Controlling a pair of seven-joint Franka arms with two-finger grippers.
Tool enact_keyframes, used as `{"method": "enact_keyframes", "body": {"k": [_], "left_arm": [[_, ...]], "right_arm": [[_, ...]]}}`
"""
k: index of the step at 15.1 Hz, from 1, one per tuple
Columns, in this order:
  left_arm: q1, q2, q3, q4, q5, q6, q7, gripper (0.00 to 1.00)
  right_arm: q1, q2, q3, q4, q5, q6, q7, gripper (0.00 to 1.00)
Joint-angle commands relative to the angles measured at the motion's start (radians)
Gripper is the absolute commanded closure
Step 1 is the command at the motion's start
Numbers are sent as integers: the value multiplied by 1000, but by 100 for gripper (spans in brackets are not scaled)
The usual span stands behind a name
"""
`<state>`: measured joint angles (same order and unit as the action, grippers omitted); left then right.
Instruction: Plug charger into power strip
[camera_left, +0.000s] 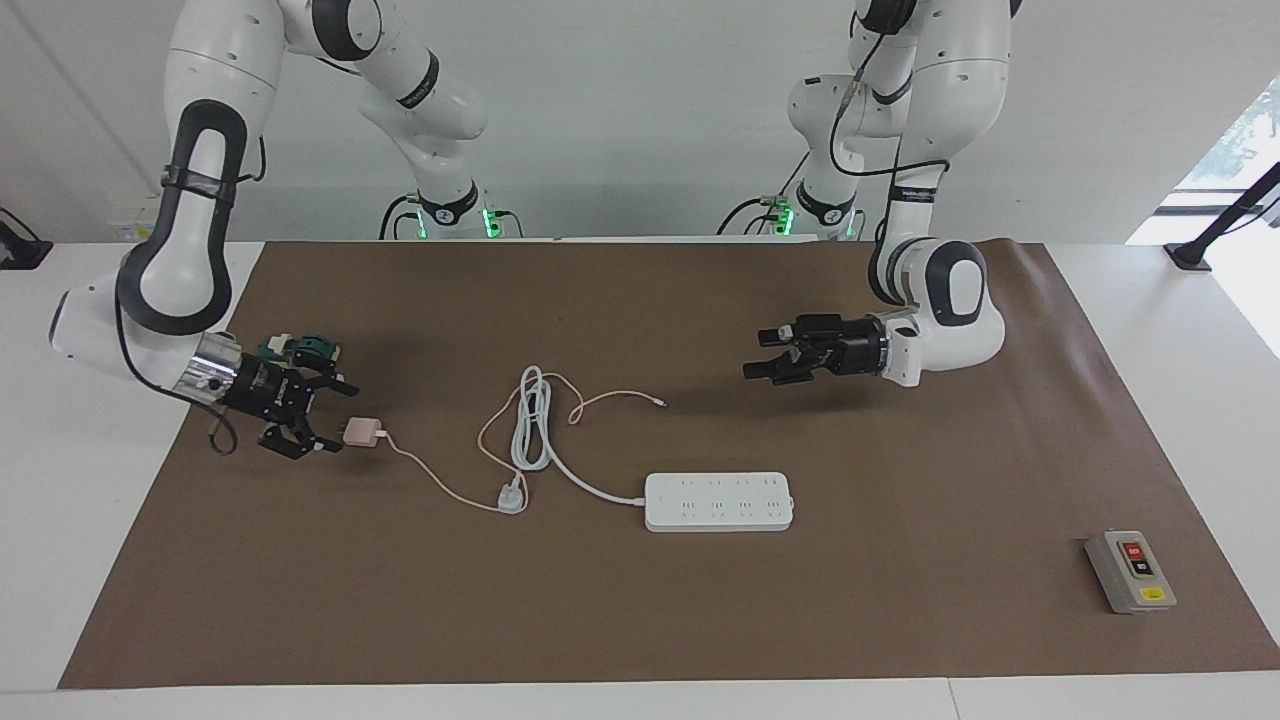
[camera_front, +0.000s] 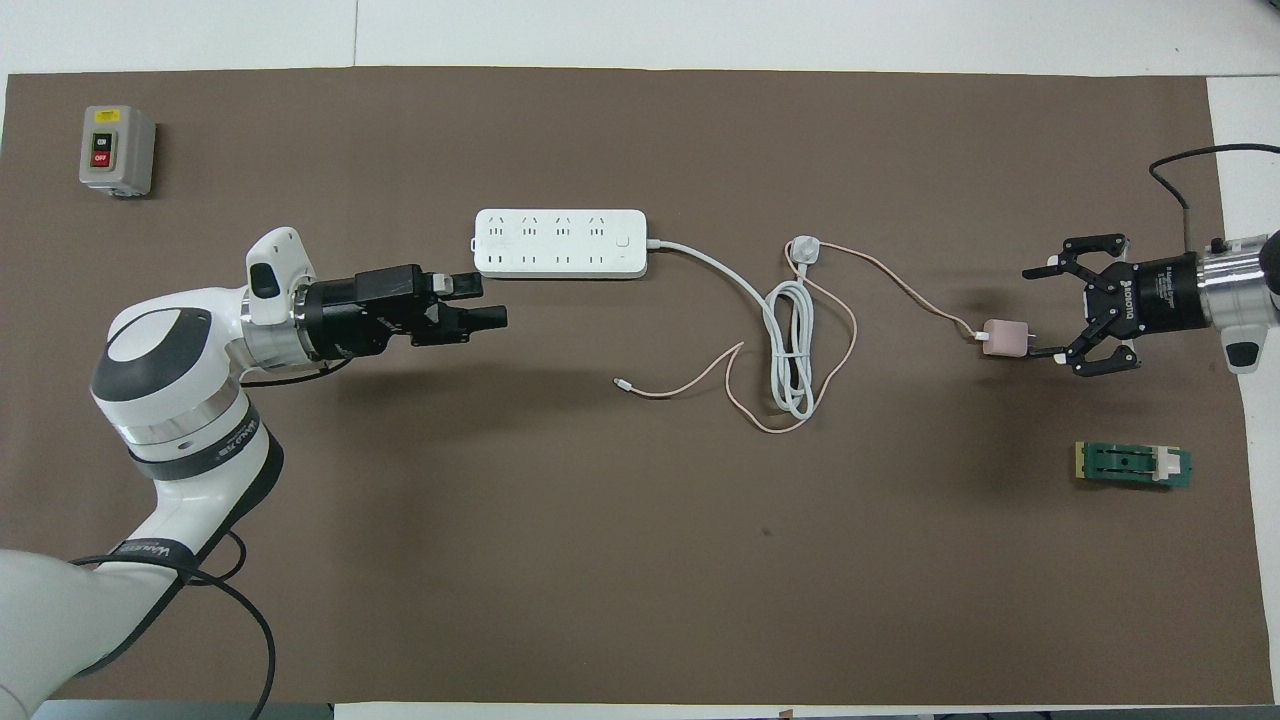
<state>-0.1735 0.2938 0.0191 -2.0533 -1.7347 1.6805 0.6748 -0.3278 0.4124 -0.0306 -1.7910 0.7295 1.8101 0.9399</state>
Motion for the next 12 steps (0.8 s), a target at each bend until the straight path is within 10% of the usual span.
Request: {"method": "enact_keyframes", "body": {"k": [1, 12], "left_arm": [[-67, 57, 9, 90, -60, 74, 5, 0], [-101, 45, 19, 220, -17, 160, -167, 0]], "right_arm": [[-43, 55, 9, 33, 44, -26, -106, 0], [-62, 49, 8, -77, 77, 12, -197, 0]]}}
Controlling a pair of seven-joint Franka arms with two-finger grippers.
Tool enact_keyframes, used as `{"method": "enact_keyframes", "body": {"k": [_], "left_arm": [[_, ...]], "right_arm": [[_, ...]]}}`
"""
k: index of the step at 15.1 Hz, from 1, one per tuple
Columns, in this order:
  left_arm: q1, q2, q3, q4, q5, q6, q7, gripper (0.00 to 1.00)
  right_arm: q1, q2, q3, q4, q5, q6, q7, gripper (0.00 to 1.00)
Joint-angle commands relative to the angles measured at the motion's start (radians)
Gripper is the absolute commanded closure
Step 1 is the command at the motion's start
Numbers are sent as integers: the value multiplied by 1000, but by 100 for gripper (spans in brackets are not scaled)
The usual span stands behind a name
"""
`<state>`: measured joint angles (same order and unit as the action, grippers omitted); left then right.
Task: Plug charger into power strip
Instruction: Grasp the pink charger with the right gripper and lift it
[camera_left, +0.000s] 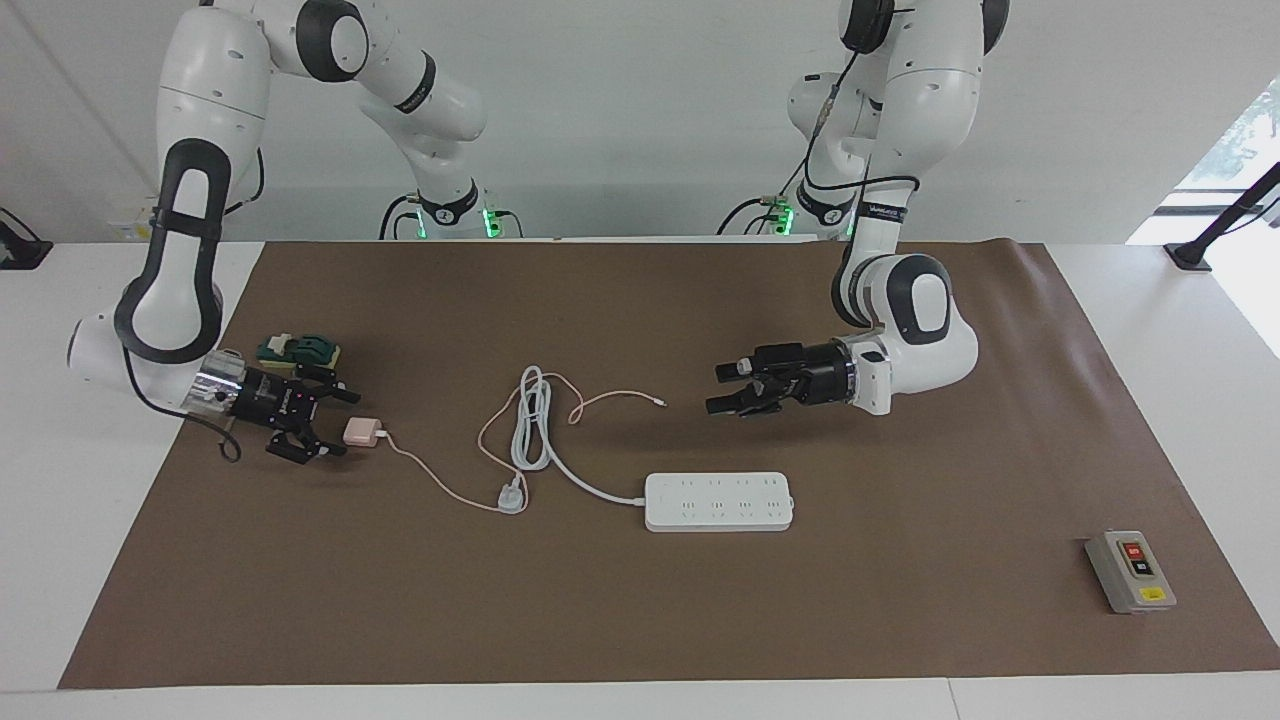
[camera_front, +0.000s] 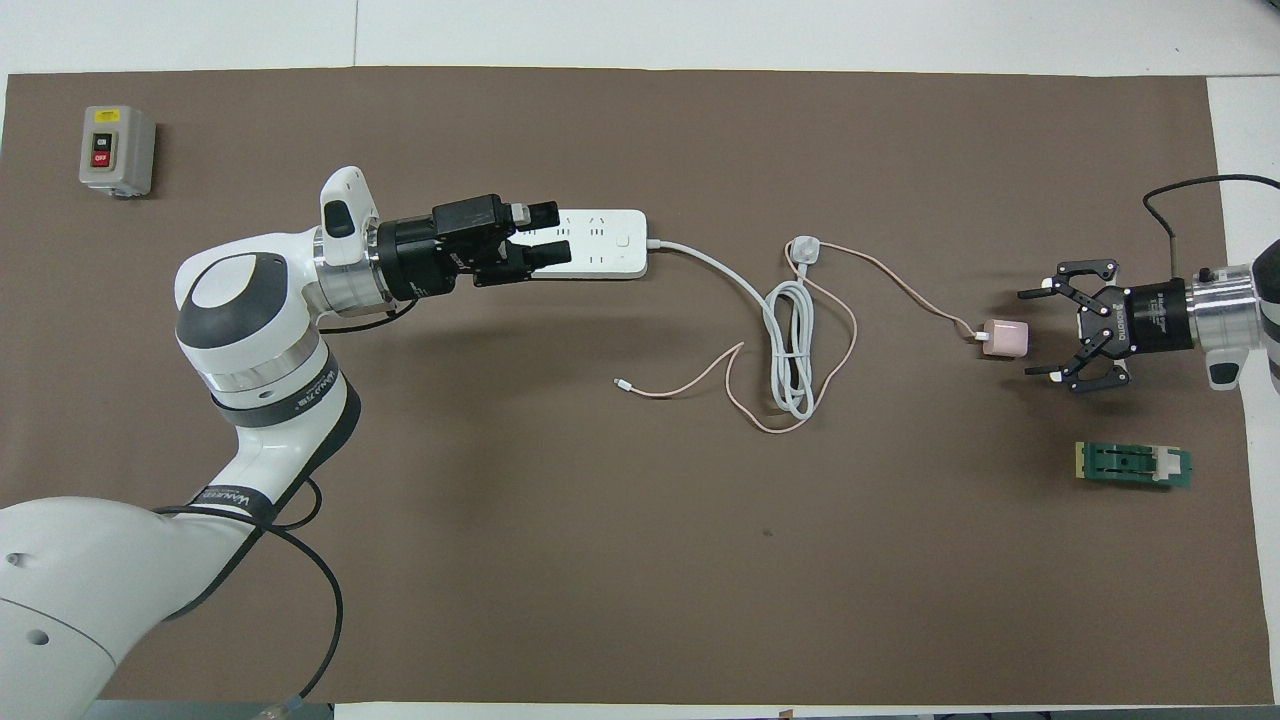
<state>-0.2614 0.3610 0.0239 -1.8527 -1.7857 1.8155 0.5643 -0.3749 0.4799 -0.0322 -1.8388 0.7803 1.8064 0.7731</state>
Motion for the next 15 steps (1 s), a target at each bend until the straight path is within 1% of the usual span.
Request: {"method": "enact_keyframes", "body": {"k": [1, 7, 9, 10, 12, 13, 15], "left_arm": [[-9, -24, 14, 21, 37, 24, -69, 0], [-6, -19, 14, 12, 40, 22, -60, 0], [-6, -22, 14, 12, 67, 21, -60, 0], [-6, -22, 14, 10, 74, 21, -58, 0], [-4, -20, 14, 10, 75, 18, -55, 0], [-6, -20, 14, 9, 75, 19, -55, 0], [-6, -20, 14, 9, 75, 18, -53, 0]], "right_arm": [[-15, -20, 9, -39, 27, 16, -32, 0], [-15, -26, 8, -63, 25, 51, -44, 0], [-15, -26, 6, -65, 25, 51, -51, 0], [-15, -27, 6, -71, 25, 53, -54, 3], [-15, -27, 6, -76, 25, 53, -77, 22], [-15, -27, 6, -76, 25, 54, -83, 36], [-13, -27, 6, -77, 25, 54, -95, 45]]}}
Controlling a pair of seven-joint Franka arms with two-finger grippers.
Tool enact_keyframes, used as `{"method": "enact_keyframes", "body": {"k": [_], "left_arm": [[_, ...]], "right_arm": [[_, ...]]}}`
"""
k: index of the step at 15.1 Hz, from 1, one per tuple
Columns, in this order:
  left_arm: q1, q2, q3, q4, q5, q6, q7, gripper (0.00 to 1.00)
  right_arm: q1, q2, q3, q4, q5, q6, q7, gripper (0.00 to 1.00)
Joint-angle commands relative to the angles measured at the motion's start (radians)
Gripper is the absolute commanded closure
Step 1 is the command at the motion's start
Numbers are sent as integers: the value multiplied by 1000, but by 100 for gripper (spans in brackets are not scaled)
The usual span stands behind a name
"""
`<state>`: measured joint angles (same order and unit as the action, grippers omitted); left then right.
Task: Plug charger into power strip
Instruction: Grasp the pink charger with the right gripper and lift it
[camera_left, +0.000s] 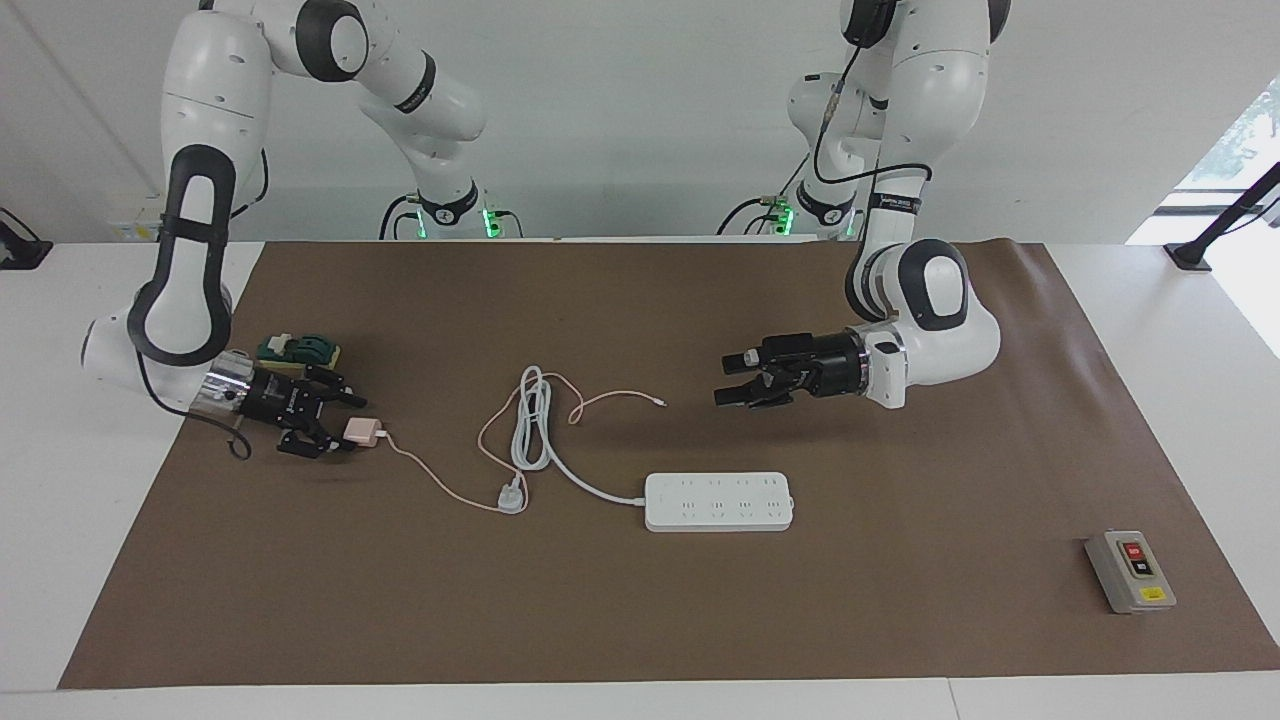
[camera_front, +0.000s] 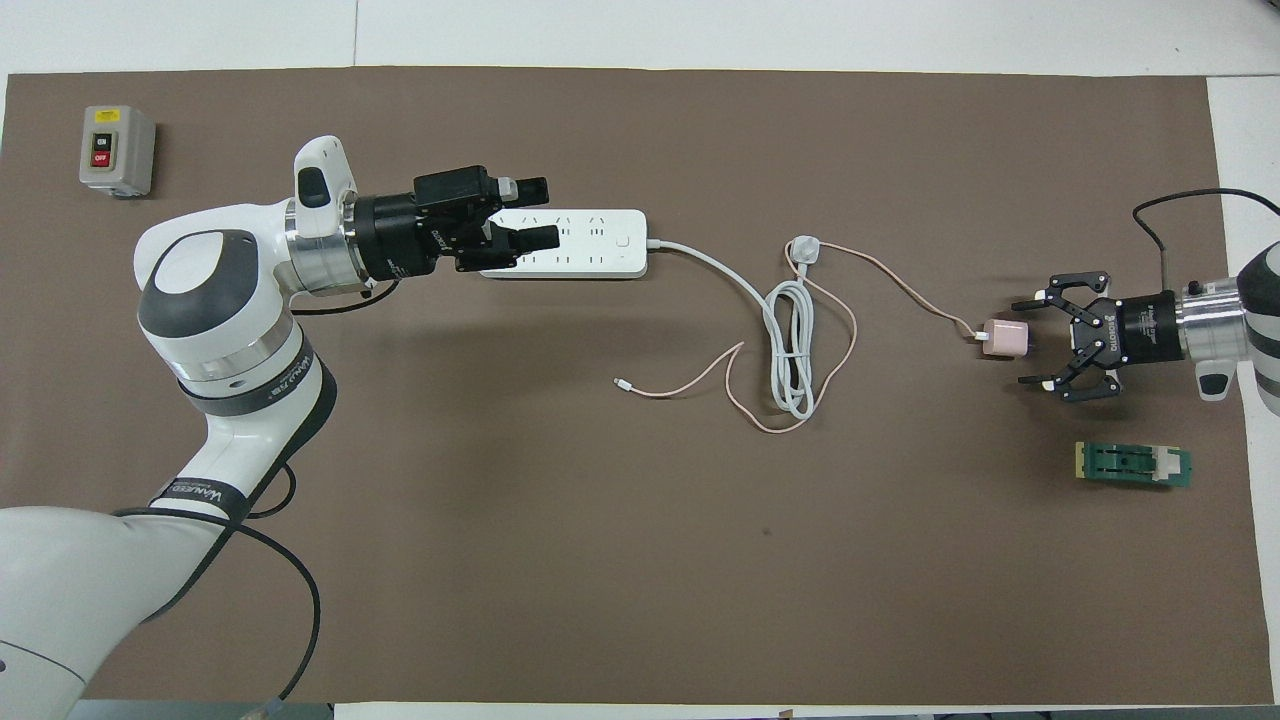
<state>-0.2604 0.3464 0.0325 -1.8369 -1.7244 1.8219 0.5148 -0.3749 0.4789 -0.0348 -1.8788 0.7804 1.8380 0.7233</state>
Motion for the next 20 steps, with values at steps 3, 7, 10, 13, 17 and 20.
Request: {"method": "enact_keyframes", "body": {"k": [3, 7, 10, 13, 17, 20], "left_arm": [[-7, 5, 4, -5, 14, 4, 10, 0], [-7, 16, 4, -7, 14, 2, 56, 0], [-7, 17, 4, -7, 14, -1, 59, 0], [-5, 14, 4, -7, 14, -1, 56, 0], [9, 13, 4, -7, 14, -3, 56, 0], [21, 11, 6, -8, 19, -10, 54, 0]], "right_arm": [[-10, -26, 9, -36, 23, 33, -47, 71], [28, -26, 12, 32, 17, 6, 23, 94], [56, -66, 22, 64, 14, -26, 119, 100], [119, -155, 27, 59, 30, -42, 134, 100], [263, -244, 27, 59, 129, -16, 260, 100], [396, -250, 29, 61, 216, 88, 281, 100]]}}
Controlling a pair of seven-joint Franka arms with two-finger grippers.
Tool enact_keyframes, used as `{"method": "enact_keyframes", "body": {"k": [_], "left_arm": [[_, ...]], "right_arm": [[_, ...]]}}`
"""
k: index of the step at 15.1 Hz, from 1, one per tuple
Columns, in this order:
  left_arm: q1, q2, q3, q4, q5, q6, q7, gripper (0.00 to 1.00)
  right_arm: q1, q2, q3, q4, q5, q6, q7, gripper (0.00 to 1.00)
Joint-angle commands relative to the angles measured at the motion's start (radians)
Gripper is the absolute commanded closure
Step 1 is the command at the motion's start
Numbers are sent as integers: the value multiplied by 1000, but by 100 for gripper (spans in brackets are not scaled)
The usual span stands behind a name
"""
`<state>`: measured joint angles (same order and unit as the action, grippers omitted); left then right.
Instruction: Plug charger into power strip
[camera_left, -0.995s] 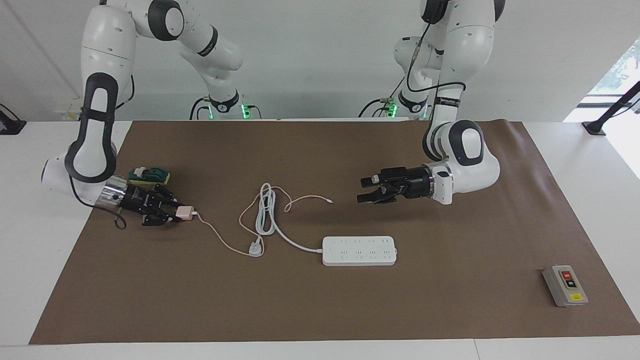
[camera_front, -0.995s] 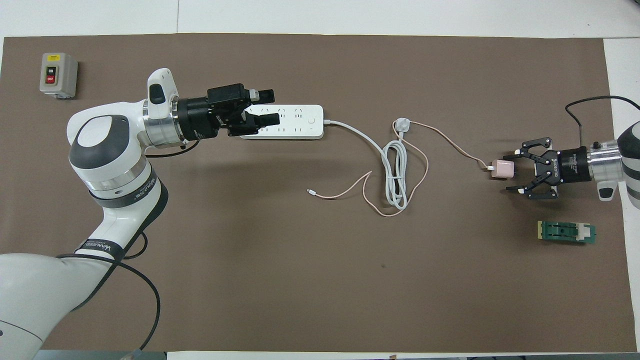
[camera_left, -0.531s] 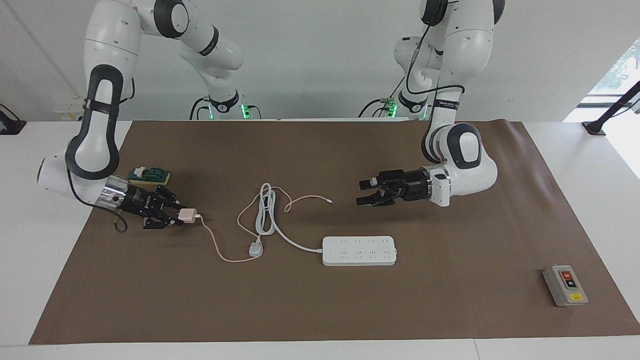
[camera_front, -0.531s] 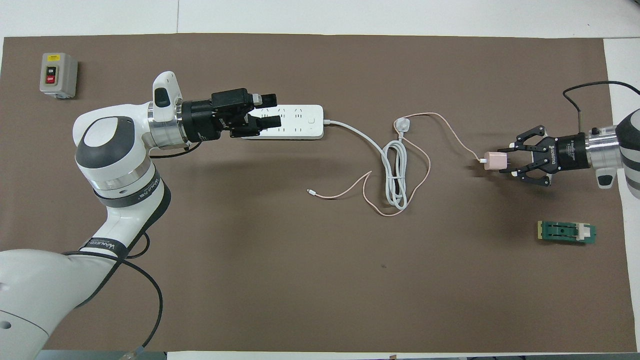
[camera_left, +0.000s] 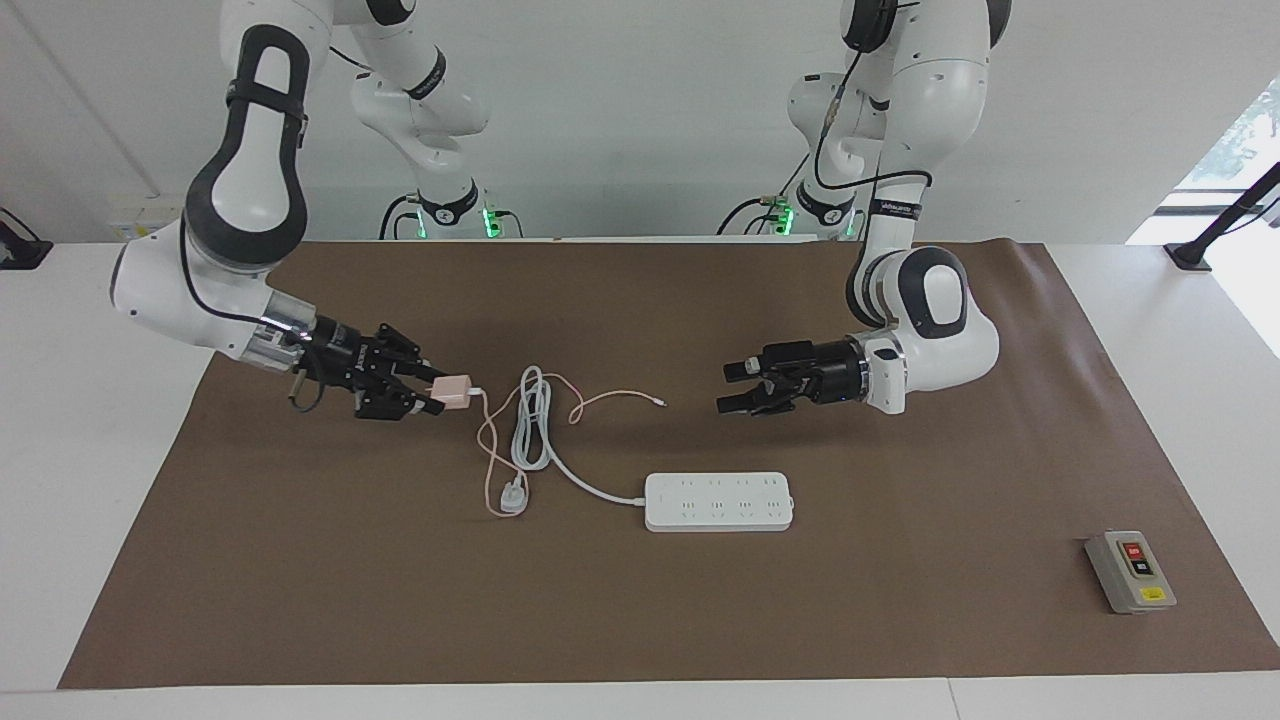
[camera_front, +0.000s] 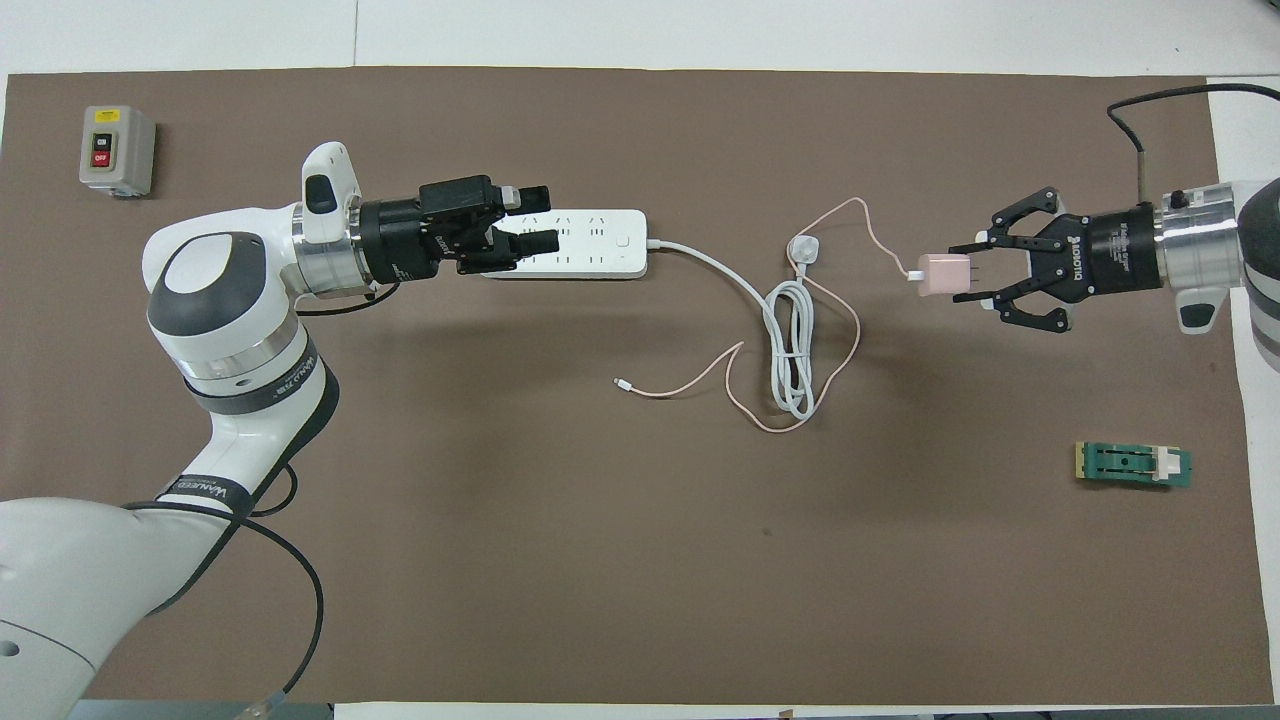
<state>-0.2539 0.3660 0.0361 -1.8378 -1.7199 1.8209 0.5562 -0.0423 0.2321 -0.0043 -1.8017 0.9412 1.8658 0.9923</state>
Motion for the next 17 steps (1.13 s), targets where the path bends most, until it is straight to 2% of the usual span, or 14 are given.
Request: {"method": "enact_keyframes", "body": {"k": [1, 3, 6, 9, 12, 17], "left_arm": [[18, -9, 2, -6, 14, -9, 13, 0], [16, -6, 2, -6, 20, -8, 11, 0], [1, 1, 1, -3, 19, 11, 14, 0], [-13, 25, 1, -1, 17, 12, 60, 0], [-13, 39, -1, 0, 17, 11, 131, 0], [-7, 60, -2, -3, 16, -3, 321, 0]], "right_arm": [[109, -2, -3, -12, 82, 110, 37, 100], [206, 4, -2, -1, 123, 226, 92, 100], [321, 32, -3, 50, 143, 329, 209, 100], [383, 105, -5, 149, 134, 335, 262, 100], [401, 174, -5, 237, 120, 331, 314, 100], [424, 213, -5, 266, 97, 329, 325, 100]]}}
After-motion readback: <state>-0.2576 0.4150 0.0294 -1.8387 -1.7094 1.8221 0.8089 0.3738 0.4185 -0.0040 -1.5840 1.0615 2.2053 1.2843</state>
